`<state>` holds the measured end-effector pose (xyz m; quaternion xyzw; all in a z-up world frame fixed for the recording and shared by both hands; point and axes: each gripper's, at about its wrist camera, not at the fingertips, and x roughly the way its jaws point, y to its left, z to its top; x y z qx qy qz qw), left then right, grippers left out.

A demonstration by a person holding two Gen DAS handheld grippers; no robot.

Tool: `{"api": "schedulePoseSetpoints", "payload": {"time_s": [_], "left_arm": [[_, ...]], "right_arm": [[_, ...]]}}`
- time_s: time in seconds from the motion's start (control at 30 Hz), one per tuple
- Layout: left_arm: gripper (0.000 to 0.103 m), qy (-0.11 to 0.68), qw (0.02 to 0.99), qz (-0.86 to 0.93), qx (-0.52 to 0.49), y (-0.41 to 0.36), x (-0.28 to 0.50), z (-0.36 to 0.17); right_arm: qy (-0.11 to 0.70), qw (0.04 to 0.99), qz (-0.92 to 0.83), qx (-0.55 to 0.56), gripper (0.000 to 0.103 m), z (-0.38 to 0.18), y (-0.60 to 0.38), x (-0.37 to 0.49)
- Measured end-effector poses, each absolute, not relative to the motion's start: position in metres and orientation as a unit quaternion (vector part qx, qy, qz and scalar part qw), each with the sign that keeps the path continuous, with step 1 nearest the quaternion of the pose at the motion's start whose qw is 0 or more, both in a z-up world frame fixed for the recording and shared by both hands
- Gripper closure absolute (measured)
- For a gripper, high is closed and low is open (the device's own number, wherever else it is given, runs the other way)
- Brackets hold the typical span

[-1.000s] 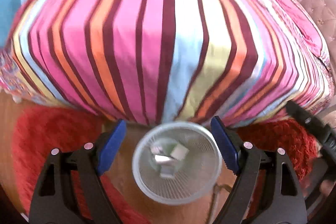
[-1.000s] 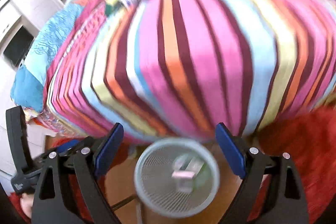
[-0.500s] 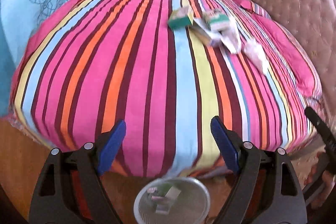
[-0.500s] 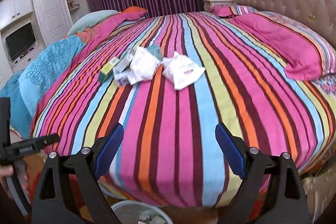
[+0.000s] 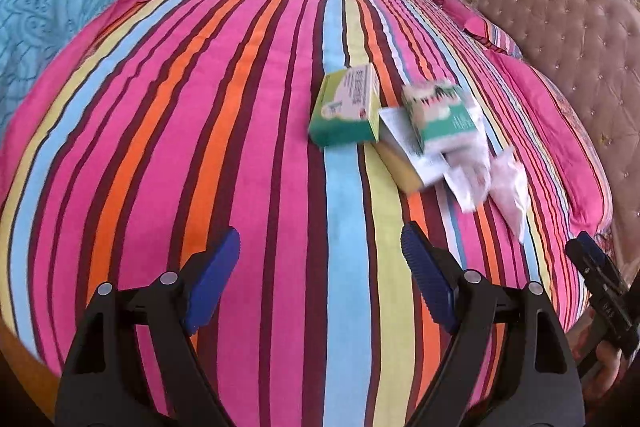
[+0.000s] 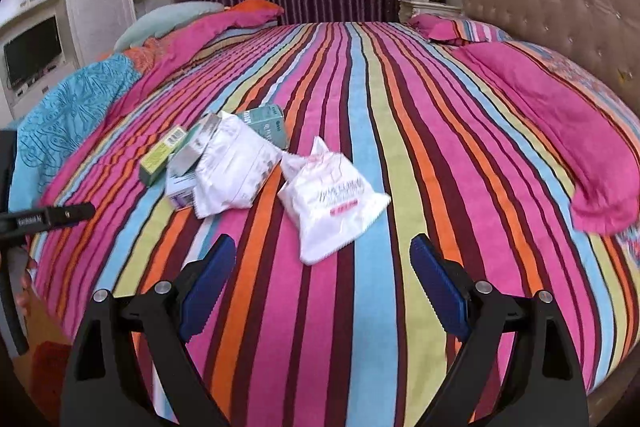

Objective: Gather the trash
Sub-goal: 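Grasp the Vitamin E box with the left tool while the right tool grasps the white toilet-seat-cover bag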

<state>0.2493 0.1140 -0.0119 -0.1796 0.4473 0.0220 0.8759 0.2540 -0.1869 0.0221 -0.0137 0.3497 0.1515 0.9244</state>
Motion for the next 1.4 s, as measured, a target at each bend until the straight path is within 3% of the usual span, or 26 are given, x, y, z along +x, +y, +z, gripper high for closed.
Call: {"api": "schedulePoseSetpoints", "payload": {"time_s": [0.5,1.3,1.4], "left_arm": [[0.022,0.463,0.857,-0.024,-0.225,0.136,0.345,-0.024],[0.022,0.477,0.859,0.015,-0.183,0.124,0.403,-0.046],[0.032,0.489,0.861,0.03,-0.133,0.115,0.411,-0.046]], "right_arm": [[0.374,0.913,0.158,-0.04,0.018,0.01,-0.181,0.309],[0.414,0.887,0.191,-0.072,0.018,-0.014,-0.154,0.352],[0.417,0.883,0.197,-0.088,0.018,-0.02,-0.148,0.351]]}}
